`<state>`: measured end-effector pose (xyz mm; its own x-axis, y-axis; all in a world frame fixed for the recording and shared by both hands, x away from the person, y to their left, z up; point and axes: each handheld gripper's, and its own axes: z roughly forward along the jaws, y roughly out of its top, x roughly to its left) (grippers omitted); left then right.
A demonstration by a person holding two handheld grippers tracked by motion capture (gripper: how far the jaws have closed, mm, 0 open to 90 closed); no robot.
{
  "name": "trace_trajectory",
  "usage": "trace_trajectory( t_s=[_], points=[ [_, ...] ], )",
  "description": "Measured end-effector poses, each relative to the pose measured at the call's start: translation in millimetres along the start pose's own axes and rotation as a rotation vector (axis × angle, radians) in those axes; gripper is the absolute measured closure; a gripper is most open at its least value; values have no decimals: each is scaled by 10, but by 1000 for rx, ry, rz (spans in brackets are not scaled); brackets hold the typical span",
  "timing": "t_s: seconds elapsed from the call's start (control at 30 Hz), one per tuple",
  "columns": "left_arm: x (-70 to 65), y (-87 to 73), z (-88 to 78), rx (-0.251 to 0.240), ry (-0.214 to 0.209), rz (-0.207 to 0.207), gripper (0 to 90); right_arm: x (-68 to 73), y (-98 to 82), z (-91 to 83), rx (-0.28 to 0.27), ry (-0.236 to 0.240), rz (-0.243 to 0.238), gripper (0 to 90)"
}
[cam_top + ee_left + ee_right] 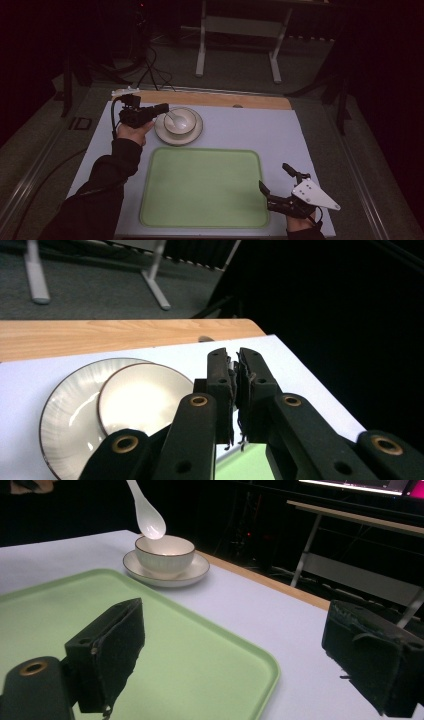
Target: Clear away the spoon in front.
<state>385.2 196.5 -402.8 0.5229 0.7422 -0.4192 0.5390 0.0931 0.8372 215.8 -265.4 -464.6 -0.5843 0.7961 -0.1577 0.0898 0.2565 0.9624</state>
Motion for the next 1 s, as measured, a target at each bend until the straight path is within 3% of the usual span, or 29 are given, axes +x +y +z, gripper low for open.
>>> trace_trajectory(
  t_s=[0.23,0.5,0.6,0.67,1.0],
  points=[
    [-203,136,-146,110,-88,105,845,-1,2,-6,-1,-3,-1,101],
    [-330,145,-262,179,-150,164,844,1,2,-4,1,-4,0,101],
    [-374,118,-272,230,-193,203,844,4,2,3,1,-5,-2,101],
    [-385,107,-272,240,-194,212,844,6,1,6,2,-4,-2,101],
    [-496,23,-206,377,-285,297,844,7,-1,10,4,-3,-3,101]
  ],
)
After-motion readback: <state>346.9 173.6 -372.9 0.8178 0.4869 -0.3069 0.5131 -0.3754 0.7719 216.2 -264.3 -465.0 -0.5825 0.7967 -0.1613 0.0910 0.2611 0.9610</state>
